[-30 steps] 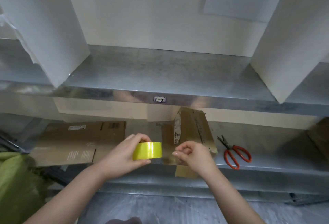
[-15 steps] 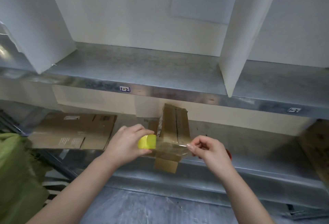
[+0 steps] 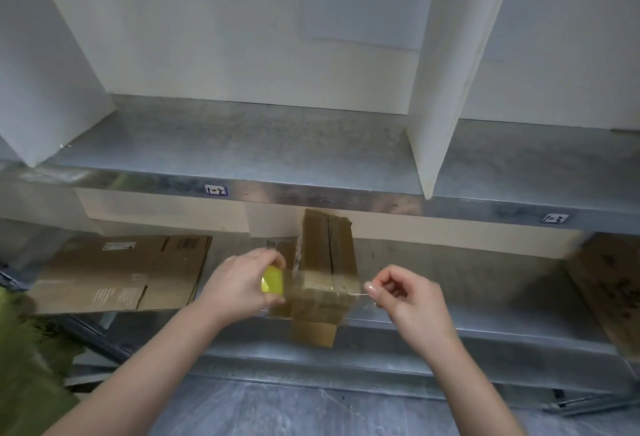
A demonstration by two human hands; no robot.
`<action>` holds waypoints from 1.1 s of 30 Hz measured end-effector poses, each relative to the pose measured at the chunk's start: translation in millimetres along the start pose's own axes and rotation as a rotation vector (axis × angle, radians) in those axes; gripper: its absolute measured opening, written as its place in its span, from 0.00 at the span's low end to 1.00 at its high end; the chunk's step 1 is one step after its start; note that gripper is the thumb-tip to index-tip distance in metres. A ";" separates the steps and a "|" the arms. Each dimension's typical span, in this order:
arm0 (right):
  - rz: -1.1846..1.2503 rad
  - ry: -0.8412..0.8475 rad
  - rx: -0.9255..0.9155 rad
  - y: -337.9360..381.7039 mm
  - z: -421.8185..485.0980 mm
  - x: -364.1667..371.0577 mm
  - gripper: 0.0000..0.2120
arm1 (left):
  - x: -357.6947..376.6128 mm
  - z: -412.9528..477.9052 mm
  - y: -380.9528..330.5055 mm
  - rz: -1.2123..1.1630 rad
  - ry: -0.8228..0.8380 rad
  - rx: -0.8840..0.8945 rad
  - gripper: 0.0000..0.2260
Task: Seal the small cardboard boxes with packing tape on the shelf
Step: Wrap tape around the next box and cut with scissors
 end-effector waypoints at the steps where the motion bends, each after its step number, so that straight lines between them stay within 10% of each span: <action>1: -0.003 -0.011 0.065 -13.1 2.0 -3.6 0.08 | 1.4 3.3 -1.3 -0.001 0.007 0.000 0.24; 16: 0.079 0.183 0.448 -137.0 22.3 51.9 0.09 | 77.6 41.1 22.9 -0.001 0.318 -0.143 0.23; 26: 0.608 -0.005 0.709 -145.7 6.3 102.8 0.02 | 78.9 45.0 27.1 -0.118 0.274 -0.076 0.34; 33: 0.152 -0.179 0.329 -120.6 1.9 79.3 0.11 | 80.1 46.2 29.2 -0.111 0.236 -0.051 0.36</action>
Point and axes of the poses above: each hand's wrist, its own z-axis towards the middle knuckle, its own x-axis out of the palm, y = z × x, the point moved 8 cm from there along z, towards the middle knuckle, and after that the axes turned 11 degrees about -x, right-handed, at the moved point
